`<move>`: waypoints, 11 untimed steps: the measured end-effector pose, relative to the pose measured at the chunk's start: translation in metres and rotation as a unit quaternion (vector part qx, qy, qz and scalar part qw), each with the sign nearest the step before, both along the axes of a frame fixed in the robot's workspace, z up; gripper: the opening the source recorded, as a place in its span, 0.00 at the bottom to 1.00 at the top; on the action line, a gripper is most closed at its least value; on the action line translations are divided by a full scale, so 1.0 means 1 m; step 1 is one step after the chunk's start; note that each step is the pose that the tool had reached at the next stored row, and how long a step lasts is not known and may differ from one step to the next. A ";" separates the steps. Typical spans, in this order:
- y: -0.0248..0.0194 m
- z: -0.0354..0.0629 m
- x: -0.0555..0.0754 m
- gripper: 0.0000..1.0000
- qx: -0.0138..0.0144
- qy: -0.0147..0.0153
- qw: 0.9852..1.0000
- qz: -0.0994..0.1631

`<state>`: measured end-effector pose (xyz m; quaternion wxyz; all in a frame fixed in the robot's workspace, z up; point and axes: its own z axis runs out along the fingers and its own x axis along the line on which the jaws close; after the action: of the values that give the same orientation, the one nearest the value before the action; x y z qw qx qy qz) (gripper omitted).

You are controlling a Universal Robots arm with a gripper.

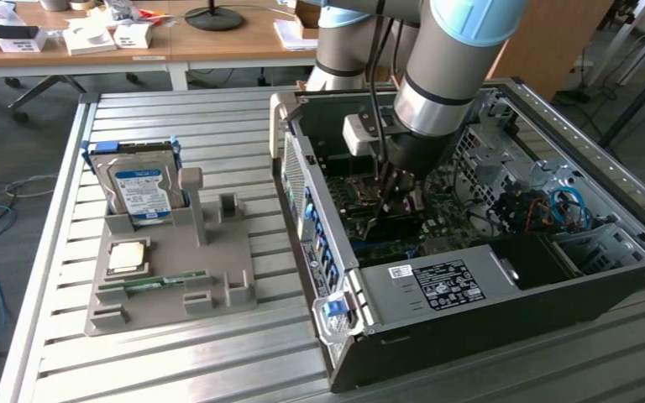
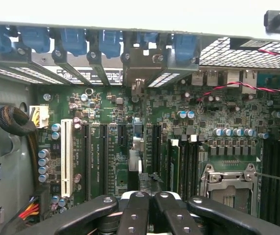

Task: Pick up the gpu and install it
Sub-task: 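Press down on the gpu until it lock into place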

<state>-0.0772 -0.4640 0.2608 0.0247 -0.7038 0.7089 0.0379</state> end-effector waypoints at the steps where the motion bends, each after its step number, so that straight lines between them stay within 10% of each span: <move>1: 0.0000 0.0000 0.000 0.11 0.000 0.000 1.000 0.000; 11: 0.0006 -0.0001 0.000 0.11 0.000 0.000 1.000 0.000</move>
<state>-0.0774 -0.4634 0.2607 0.0249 -0.7038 0.7090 0.0379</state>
